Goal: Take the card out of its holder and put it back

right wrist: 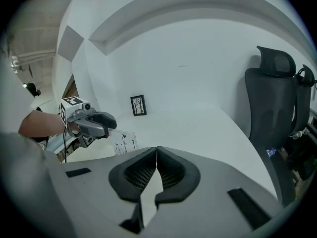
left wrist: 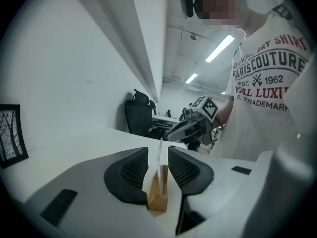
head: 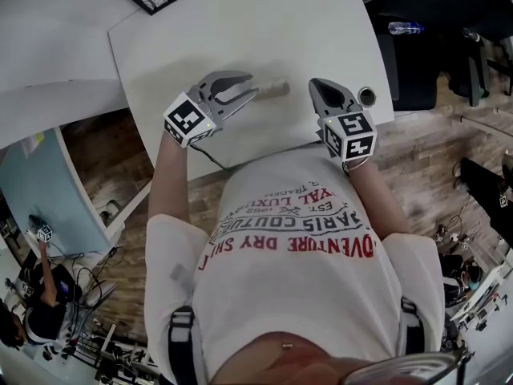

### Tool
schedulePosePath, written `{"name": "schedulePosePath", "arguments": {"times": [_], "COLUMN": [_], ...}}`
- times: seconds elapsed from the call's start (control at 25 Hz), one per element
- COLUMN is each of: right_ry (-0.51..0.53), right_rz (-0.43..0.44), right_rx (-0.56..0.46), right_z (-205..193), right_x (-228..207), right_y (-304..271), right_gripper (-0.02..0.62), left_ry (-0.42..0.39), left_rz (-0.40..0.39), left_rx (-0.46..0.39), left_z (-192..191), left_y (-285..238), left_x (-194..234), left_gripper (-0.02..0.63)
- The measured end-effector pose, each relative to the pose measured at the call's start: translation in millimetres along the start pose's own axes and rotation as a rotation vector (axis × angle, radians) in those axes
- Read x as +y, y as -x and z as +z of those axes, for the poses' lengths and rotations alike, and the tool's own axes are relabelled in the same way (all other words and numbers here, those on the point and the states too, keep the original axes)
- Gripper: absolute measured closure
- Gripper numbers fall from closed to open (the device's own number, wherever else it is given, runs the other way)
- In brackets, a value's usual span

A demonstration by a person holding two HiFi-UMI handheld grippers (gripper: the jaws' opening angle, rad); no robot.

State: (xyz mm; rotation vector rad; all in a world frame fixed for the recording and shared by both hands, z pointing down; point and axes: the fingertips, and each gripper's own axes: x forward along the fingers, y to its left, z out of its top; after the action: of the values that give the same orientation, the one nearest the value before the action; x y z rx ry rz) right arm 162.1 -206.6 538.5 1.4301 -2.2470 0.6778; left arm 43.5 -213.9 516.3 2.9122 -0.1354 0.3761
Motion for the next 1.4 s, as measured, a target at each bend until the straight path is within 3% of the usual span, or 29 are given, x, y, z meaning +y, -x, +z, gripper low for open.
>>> {"name": "schedulePosePath", "arguments": {"times": [0.12,0.24,0.4,0.56,0.72,0.92,1.16,1.4], "right_ry": [0.01,0.016,0.028,0.052,0.056,0.083,0.116,0.126], "right_rz": [0.008,0.011,0.008,0.02,0.016,0.006,-0.005,-0.01], "right_rx": [-0.039,-0.087,-0.179,-0.26,-0.301,-0.345,-0.351,-0.337], "right_z": [14.9,34.4,66.4,96.2,114.3,125.3,124.5,119.8], "right_x": [2.3,3.6,3.1,9.7,17.4,27.0,31.4,33.2], "right_y": [0.6,5.3,13.4,17.1,22.7,29.3,32.1,28.5], "right_gripper": [0.571,0.569,0.571,0.571,0.571,0.571,0.571,0.571], "left_ry": [-0.006,-0.016,-0.093,-0.085,-0.099,0.021,0.163,0.147], "left_rz": [0.009,0.078,0.274,0.462,0.658,0.881,0.947,0.968], "left_rx": [-0.026,-0.103,-0.169,-0.262,-0.283,-0.317,-0.302,-0.272], "left_z": [14.0,41.2,72.5,95.1,115.8,122.8,107.2,105.7], "left_y": [3.1,10.7,23.5,40.6,52.8,76.5,80.2,82.1], "left_x": [0.7,4.1,11.5,15.2,18.7,21.8,23.4,19.3], "left_gripper": [0.482,0.483,0.541,0.563,0.568,0.568,0.568,0.568]}}
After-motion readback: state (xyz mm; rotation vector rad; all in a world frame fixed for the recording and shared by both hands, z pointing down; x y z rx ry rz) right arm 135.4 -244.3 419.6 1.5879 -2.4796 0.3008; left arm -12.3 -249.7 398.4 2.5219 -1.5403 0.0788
